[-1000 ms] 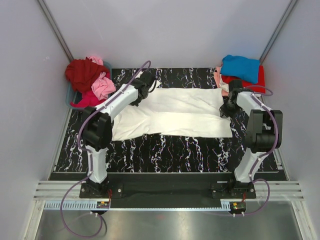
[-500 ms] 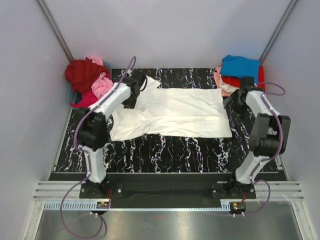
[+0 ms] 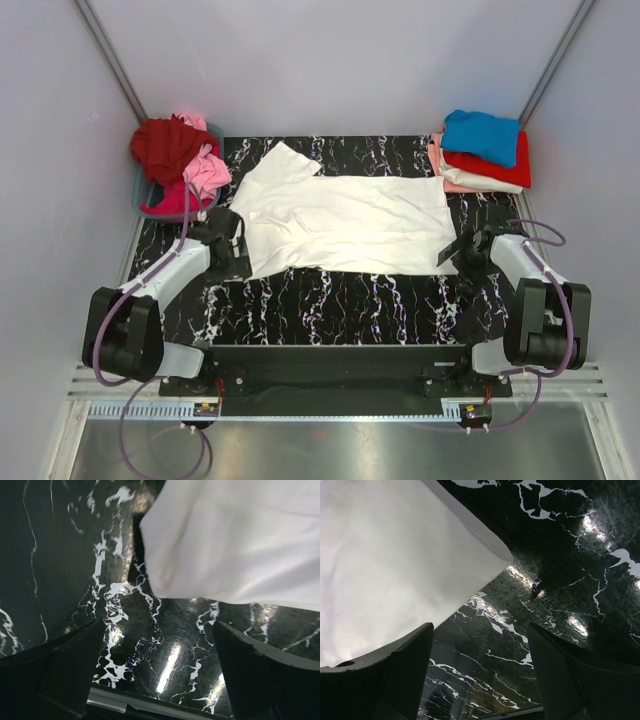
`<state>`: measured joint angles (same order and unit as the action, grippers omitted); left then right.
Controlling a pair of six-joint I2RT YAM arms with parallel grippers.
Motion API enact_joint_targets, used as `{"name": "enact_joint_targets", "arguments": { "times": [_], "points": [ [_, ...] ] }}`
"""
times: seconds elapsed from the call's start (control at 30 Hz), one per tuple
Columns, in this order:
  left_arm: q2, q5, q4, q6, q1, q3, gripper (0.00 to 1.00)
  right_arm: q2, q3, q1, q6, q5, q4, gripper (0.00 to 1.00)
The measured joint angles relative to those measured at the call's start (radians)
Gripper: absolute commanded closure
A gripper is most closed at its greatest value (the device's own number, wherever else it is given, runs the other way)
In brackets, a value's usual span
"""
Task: Fold and stack the t-shirts
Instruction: Fold the tshirt
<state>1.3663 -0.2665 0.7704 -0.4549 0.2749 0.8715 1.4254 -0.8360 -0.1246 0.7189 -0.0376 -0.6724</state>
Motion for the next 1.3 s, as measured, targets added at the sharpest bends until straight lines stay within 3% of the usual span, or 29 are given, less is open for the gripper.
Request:
{"name": "enact_joint_targets", "arguments": {
  "times": [0.27,0.37,0.5,0.63,0.67,0.73,0.77,0.9,1.03,1.3],
  "points": [
    [-0.095,0.095,-0.135,-0.111,-0.088,-0.084,0.05,0.051,0.011,-0.007,0.005,-0.008,0.069,0.24],
    [-0.119,0.114,-0.195,-0.136,-0.118,-0.120,0.04,0.105,0.005,-0.028,0.003,-0.007,0.099,0.36],
    [-0.120,0.134,-0.241,-0.161,-0.142,-0.174,0.05,0.136,-0.009,-0.073,0.001,-0.018,0.115,0.44],
    [-0.098,0.159,-0.277,-0.176,-0.142,-0.200,0.09,0.148,-0.011,-0.092,-0.006,-0.031,0.137,0.62],
    [-0.092,0.165,-0.291,-0.180,-0.142,-0.207,0.13,0.151,-0.011,-0.093,-0.008,-0.032,0.144,0.70],
    [-0.085,0.170,-0.311,-0.187,-0.142,-0.219,0.23,0.158,-0.011,-0.093,-0.012,-0.035,0.159,0.76],
    [-0.083,0.174,-0.322,-0.192,-0.142,-0.227,0.37,0.161,-0.011,-0.093,-0.014,-0.036,0.163,0.78],
    [-0.080,0.188,-0.364,-0.193,-0.142,-0.246,0.76,0.167,-0.011,-0.093,-0.019,-0.037,0.178,0.95],
    [-0.079,0.183,-0.385,-0.195,-0.142,-0.248,0.99,0.167,-0.011,-0.096,-0.025,-0.037,0.182,1.00],
    [-0.140,0.142,-0.351,-0.166,-0.144,-0.248,1.00,0.143,-0.011,-0.130,-0.031,-0.024,0.148,1.00]
  ]
}}
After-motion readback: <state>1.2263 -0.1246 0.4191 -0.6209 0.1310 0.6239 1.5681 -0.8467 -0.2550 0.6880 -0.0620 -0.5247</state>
